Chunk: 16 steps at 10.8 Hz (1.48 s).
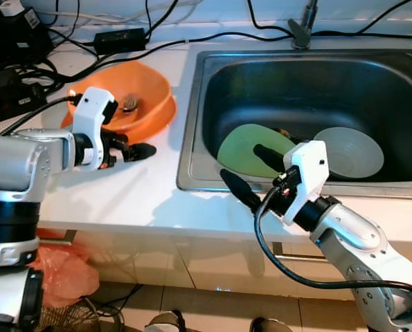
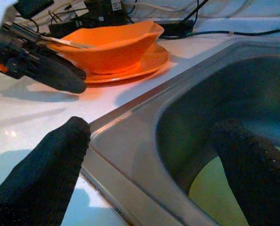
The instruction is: Kitchen organization
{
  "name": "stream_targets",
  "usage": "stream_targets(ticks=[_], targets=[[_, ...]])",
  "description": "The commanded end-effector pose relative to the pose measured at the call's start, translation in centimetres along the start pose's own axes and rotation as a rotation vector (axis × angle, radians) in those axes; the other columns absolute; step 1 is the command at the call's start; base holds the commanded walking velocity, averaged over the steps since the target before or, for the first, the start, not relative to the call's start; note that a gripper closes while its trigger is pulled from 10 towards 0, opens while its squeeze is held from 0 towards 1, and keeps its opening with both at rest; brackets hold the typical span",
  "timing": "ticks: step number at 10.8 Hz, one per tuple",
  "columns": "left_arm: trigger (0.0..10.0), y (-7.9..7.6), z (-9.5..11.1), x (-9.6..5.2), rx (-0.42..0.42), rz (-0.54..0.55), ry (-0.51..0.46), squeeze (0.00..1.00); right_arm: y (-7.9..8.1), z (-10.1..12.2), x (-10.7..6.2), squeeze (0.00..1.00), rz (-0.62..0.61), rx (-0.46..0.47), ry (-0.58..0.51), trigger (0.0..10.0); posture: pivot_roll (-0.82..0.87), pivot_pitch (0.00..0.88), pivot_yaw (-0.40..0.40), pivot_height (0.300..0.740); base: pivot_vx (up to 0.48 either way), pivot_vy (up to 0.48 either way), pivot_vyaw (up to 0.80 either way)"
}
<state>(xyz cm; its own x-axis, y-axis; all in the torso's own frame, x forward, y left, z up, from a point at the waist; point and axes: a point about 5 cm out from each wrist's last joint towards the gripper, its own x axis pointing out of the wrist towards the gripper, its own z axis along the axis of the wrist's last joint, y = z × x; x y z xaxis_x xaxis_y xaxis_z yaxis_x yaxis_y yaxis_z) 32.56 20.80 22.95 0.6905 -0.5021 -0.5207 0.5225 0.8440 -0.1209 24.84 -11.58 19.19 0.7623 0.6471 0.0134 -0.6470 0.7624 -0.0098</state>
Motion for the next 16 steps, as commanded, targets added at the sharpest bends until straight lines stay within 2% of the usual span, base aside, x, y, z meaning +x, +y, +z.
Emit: stream_targets(ticks=[1, 4, 6, 10, 12, 13, 16], targets=[[10.0, -0.6, -2.5, 0.8, -0.066, -0.083, 0.125, 0.00, 0.1, 0.0, 0.1, 0.00, 0.008, -0.010, -0.003, 10.0, 0.13, 0.139, 0.077, 0.740, 0.000, 0.000, 0.00], [10.0, -1.6, -2.2, 0.5, -0.050, -0.132, 0.118, 0.00, 0.1, -0.1, 0.2, 0.00, 0.005, -0.009, -0.005, 10.0, 0.13, 0.139, 0.080, 0.740, 0.000, 0.000, 0.00], [10.0, -2.7, -1.7, 0.4, -0.035, -0.204, 0.095, 0.00, 0.2, -0.1, 0.3, 0.00, 0.004, -0.006, -0.009, 10.0, 0.13, 0.139, 0.082, 0.740, 0.000, 0.000, 0.00], [10.0, -4.4, -1.7, 0.2, -0.005, -0.280, 0.109, 0.00, 0.1, -0.3, 0.2, 0.00, -0.006, -0.005, -0.007, 10.0, 0.13, 0.141, 0.088, 0.740, 0.000, 0.000, 0.00], [10.0, -4.5, -1.8, 0.1, 0.002, -0.272, 0.118, 0.00, 0.1, -0.3, 0.3, 0.00, -0.008, -0.006, -0.008, 10.0, 0.14, 0.138, 0.086, 0.740, 0.000, 0.000, 0.00], [10.0, -4.2, -1.8, 0.2, 0.041, -0.224, 0.109, 0.00, -0.1, -0.4, 0.4, 0.00, -0.008, -0.008, -0.010, 10.0, 0.14, 0.131, 0.083, 0.740, 0.000, 0.000, 0.00], [10.0, -3.3, -0.7, 0.3, 0.094, -0.126, 0.030, 0.00, -0.4, -0.3, 0.8, 0.00, -0.011, -0.018, -0.016, 10.0, 0.14, 0.107, 0.079, 0.740, 0.000, 0.000, 0.00]])
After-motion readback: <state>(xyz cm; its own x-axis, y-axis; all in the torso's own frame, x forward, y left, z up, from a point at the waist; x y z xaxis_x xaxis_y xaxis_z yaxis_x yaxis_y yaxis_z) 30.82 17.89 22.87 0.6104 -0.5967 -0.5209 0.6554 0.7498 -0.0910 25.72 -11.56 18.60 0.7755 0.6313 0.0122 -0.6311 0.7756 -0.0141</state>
